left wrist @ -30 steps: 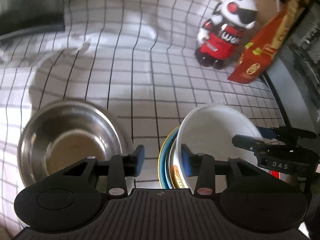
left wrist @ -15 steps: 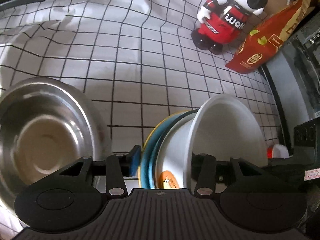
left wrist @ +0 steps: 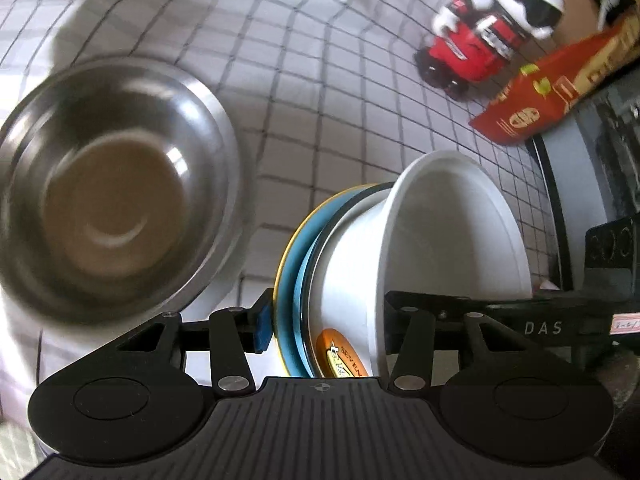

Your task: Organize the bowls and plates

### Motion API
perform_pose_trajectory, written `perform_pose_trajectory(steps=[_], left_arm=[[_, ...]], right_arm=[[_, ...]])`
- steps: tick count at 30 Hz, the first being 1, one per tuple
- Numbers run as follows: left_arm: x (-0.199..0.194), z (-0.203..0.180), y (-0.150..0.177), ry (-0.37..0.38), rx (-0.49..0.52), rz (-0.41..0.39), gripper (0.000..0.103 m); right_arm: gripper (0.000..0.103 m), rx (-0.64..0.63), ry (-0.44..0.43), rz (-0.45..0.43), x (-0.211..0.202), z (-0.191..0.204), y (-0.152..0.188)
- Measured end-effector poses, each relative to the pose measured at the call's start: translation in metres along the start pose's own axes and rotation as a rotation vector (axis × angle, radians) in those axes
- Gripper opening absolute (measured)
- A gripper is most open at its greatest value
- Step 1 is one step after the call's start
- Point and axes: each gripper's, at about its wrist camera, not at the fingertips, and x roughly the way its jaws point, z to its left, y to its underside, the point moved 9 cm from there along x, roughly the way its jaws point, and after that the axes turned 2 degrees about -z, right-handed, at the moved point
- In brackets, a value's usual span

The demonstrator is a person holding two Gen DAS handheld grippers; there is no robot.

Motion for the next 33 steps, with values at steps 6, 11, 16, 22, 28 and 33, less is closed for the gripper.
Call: perform_pose_trajectory(steps=[6,11,16,22,28,33], left_arm=[[-0.015,0.025,0.007,-0.02,-0.058,-0.057,0.051],[-0.017,0.027,0.009,-0.013,-0.084,-0.093,0.051],[-0.018,0.02,0.004,-0.003,-0.057,-0.089,0.052],[-0.018,0.008,-0.001,0.048,0.029,-0.088,0.055],[-0.011,0.017,0.006,0.073,-0.012,-0.023,0.055],[-0.012,0.018,0.007,0.081,-0.033,-0.017,0.056]], right_arm=[[0.062,-0.087,-0.014,0.07,0.018,0.025,0.011],[0.067,-0.05,-0.044,0.097,0.021,0.027,0.014],[0.067,-0.09,0.024,0.062,0.014,0.027,0.014],[0.067,-0.118,0.1,0.038,0.005,0.026,0.014],[0.065,-0.092,0.1,0.035,0.008,0.027,0.014],[0.066,-0.071,0.088,0.038,0.013,0.027,0.013]])
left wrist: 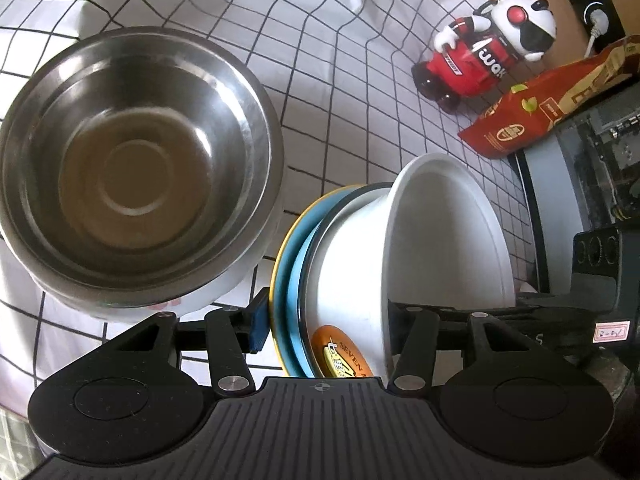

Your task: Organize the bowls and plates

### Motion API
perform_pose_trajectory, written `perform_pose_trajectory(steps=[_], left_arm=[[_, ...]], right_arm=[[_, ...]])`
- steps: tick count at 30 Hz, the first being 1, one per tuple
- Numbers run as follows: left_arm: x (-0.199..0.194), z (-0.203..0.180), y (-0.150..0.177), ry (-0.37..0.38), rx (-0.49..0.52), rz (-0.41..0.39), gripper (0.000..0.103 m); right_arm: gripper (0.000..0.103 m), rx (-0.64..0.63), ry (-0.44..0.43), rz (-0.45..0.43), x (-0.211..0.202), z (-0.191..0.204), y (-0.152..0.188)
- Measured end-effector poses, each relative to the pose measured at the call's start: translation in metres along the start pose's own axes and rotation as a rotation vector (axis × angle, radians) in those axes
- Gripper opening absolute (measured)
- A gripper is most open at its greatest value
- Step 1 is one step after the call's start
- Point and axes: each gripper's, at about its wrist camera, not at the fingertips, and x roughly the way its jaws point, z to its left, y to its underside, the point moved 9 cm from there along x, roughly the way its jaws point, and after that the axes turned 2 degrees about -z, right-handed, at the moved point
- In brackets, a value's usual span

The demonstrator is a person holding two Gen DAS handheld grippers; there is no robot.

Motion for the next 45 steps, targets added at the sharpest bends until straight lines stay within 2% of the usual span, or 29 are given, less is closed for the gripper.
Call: perform_pose_trajectory(steps=[5,8,17,22,30,41,45], left_arm=[[0.0,-0.006,0.002,-0.028,0.037,0.003,0.06],[0.004,-0.012,0.002,-0.009,0.039,0.013,0.066],[0.014,-0.028,0.007,0.025,0.096,0.044,0.066],[0.015,-0.026,0.006,0.034,0.057,0.048,0.067],[0.019,-0.028,0.006,0.015,0.05,0.05,0.069],[0.023,-0.024,0.01,0.052,0.02,0.079,0.069],[0.027,-0.021,0.013,0.07,-0.015,0.094,0.064]], right_arm=[[0.066,0.016,-0.014,0.005,-0.002,-0.002,0.001],[0.066,0.024,-0.002,0.008,-0.005,-0.004,0.004],[0.066,0.053,0.029,-0.021,-0.019,-0.021,0.007],[0.066,0.029,0.096,-0.039,-0.018,-0.024,0.003],[0.065,0.041,0.054,-0.022,-0.016,-0.022,0.005],[0.064,0.055,-0.005,0.018,-0.016,-0.026,0.01],[0.064,0.008,0.04,0.012,-0.019,-0.022,0.012]])
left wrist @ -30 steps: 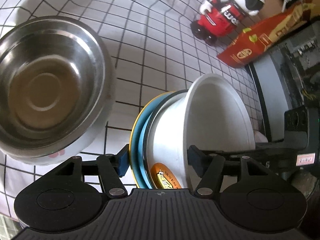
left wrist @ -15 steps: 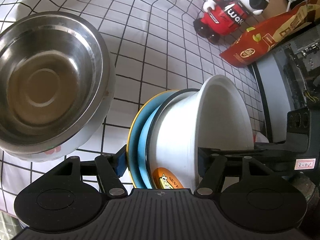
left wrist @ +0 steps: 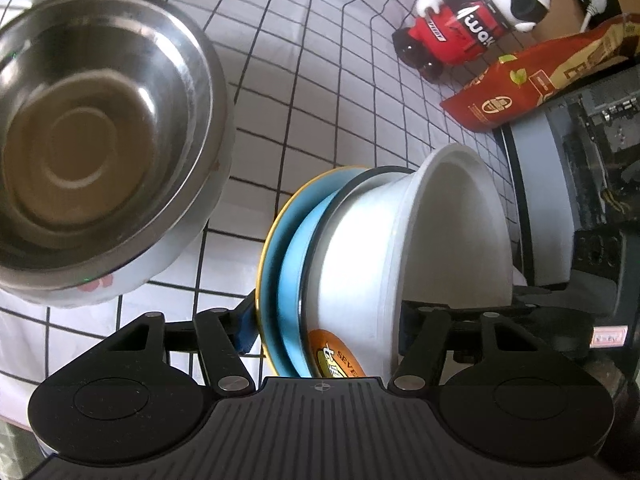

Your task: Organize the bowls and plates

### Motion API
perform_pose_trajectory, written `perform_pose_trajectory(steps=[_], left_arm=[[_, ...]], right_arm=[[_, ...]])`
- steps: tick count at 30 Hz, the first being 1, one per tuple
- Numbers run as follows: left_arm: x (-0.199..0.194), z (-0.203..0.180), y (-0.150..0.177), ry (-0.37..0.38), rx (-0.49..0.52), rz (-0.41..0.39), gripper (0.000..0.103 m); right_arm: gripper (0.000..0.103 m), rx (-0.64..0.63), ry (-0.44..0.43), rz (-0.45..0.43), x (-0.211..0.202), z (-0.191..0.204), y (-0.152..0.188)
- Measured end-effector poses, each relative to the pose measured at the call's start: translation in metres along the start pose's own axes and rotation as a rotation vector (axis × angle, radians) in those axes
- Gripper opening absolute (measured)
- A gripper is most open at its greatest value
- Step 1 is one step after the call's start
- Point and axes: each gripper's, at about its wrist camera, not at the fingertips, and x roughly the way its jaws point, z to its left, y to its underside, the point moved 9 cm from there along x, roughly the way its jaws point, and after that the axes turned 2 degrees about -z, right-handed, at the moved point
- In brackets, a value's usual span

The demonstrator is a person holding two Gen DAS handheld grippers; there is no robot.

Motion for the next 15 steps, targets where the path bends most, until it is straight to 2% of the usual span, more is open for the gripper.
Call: perform_pose_trajectory(steps=[3,9,11,15], left_arm=[[-0.001,0.004,0.0,0.022,-0.026,0.002,0.063],[-0.007,0.008,-0.002,0.012,-0.011,-0.015,0.063],[-0.008,0.007,-0.004,0.021,-0.001,-0.016,0.062],[-0.008,0.008,-0.004,0.012,0.017,-0.009,0.063]], right_arm=[[0.064,-0.056,0.036,-0.01,-0.002,0.006,-0.003],[0.065,-0.012,0.016,0.005,-0.001,0.001,-0.008],[0.068,0.006,0.006,0.006,-0.002,0.002,-0.009],[0.068,0.0,0.011,-0.016,-0.003,0.009,-0.015]])
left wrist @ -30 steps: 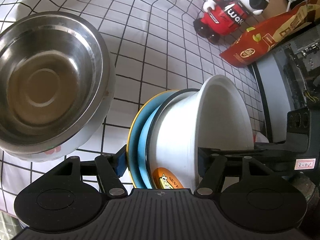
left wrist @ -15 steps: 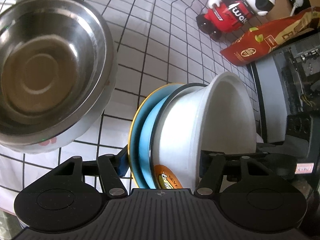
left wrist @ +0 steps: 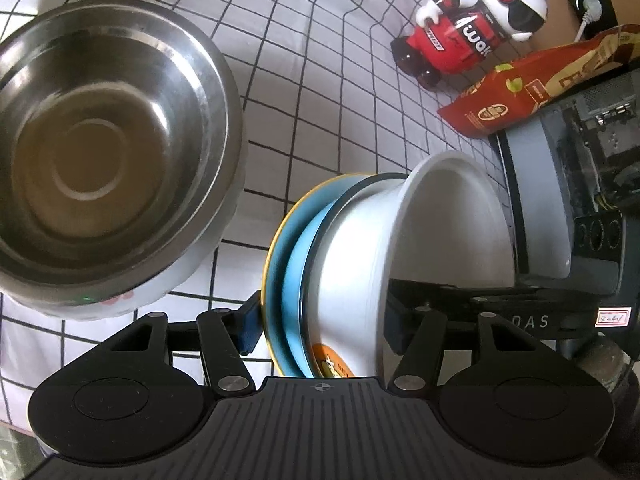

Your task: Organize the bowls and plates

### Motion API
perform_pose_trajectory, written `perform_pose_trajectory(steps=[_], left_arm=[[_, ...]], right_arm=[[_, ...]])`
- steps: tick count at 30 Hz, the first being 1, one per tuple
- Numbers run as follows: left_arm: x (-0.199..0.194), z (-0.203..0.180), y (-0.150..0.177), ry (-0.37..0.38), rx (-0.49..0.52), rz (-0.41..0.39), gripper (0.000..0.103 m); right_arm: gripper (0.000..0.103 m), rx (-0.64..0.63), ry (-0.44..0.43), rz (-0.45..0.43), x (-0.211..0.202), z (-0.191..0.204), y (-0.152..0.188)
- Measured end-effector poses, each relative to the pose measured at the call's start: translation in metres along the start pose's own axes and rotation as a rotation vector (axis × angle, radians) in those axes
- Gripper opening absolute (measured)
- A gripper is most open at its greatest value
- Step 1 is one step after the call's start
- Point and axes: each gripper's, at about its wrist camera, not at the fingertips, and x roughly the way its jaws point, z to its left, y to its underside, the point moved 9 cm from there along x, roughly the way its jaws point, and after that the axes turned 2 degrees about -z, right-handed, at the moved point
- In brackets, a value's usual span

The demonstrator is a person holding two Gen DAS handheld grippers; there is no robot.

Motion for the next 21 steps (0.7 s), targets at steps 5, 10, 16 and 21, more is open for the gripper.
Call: perform_pose_trajectory(steps=[5,10,16,21], left_arm=[[0.005,-0.005,0.0,-0.017,0.016,0.011,0.063],[0.01,-0.007,0.0,-0.051,0.036,0.023,0.064],[0.011,-0.008,0.0,-0.071,0.034,0.024,0.064],[0.013,-0.01,0.001,-0.096,0.053,0.03,0.064]], right_arm=[[0.068,-0.005,0.006,0.009,0.002,-0.001,0.001],[0.065,0.012,0.007,0.015,0.003,-0.007,0.005],[0.064,0.028,-0.005,0.016,0.004,-0.009,0.007],[0.063,0.037,-0.008,0.016,0.004,-0.011,0.01]])
